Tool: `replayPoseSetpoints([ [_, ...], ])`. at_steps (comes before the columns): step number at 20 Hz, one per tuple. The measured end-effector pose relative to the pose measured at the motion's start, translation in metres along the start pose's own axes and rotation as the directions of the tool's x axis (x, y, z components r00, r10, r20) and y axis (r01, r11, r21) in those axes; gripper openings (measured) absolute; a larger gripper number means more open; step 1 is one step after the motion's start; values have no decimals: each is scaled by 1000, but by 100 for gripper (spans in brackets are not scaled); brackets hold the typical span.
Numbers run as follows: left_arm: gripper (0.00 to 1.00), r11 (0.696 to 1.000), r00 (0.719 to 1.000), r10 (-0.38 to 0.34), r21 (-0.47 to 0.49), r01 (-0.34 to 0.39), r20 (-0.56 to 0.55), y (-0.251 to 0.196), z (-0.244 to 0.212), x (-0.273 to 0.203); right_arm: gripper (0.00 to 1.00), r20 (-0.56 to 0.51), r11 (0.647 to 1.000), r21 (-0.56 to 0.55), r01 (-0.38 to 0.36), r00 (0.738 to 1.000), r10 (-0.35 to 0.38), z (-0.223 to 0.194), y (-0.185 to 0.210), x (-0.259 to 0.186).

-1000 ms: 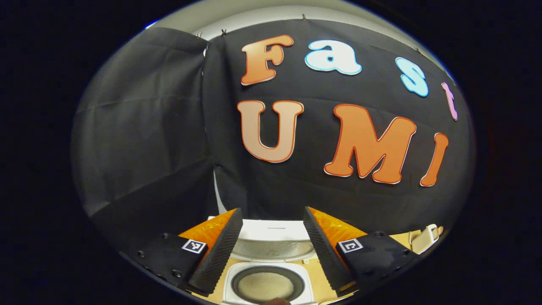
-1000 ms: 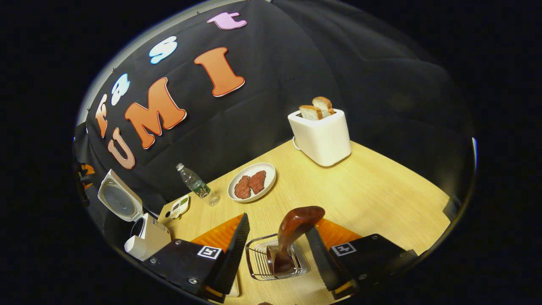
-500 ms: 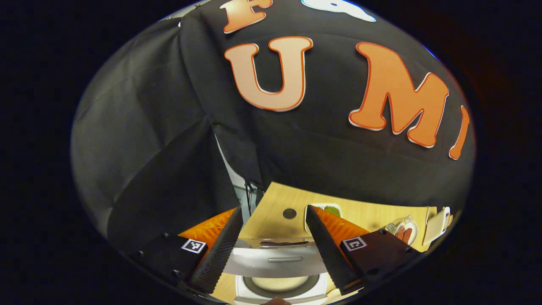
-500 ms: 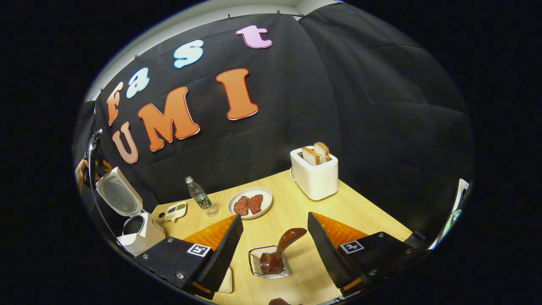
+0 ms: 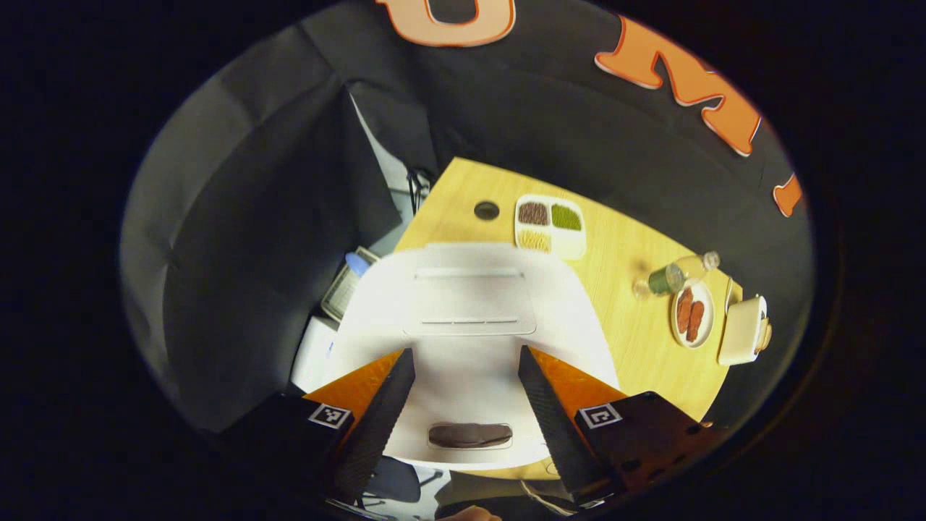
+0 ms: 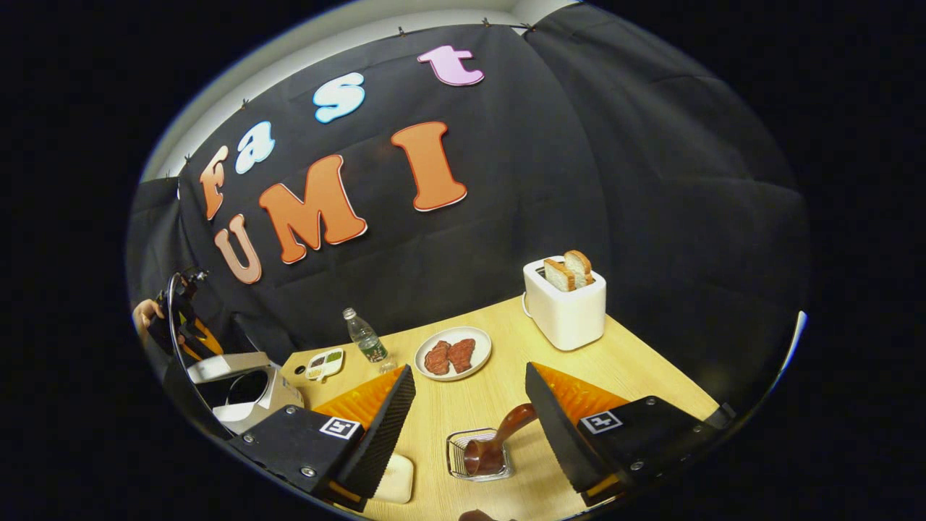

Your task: Close the left gripper, press the button to open the rice cooker; take a wooden spoon from the chopstick holder with the right hand, scoop a spoonful of rice and pour it into the rice cooker, then put the wooden spoon back into the chopstick holder.

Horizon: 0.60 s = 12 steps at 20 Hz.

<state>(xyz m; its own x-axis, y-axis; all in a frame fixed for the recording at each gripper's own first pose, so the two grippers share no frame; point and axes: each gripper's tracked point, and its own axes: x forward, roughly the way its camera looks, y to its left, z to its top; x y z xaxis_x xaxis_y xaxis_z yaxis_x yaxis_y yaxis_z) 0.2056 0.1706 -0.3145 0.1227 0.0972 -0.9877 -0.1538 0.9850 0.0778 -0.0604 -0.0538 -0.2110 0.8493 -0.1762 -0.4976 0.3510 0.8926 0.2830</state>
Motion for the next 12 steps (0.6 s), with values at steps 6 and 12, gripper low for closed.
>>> replayPoseSetpoints([
  [6,99,996,999,-13,-93,9,-42,2,-34,45,95,-8,996,-57,-64,998,63,7,26,4],
  [12,97,997,995,-55,-52,60,87,-11,-44,39,95,33,985,-127,-113,992,118,27,60,3],
])
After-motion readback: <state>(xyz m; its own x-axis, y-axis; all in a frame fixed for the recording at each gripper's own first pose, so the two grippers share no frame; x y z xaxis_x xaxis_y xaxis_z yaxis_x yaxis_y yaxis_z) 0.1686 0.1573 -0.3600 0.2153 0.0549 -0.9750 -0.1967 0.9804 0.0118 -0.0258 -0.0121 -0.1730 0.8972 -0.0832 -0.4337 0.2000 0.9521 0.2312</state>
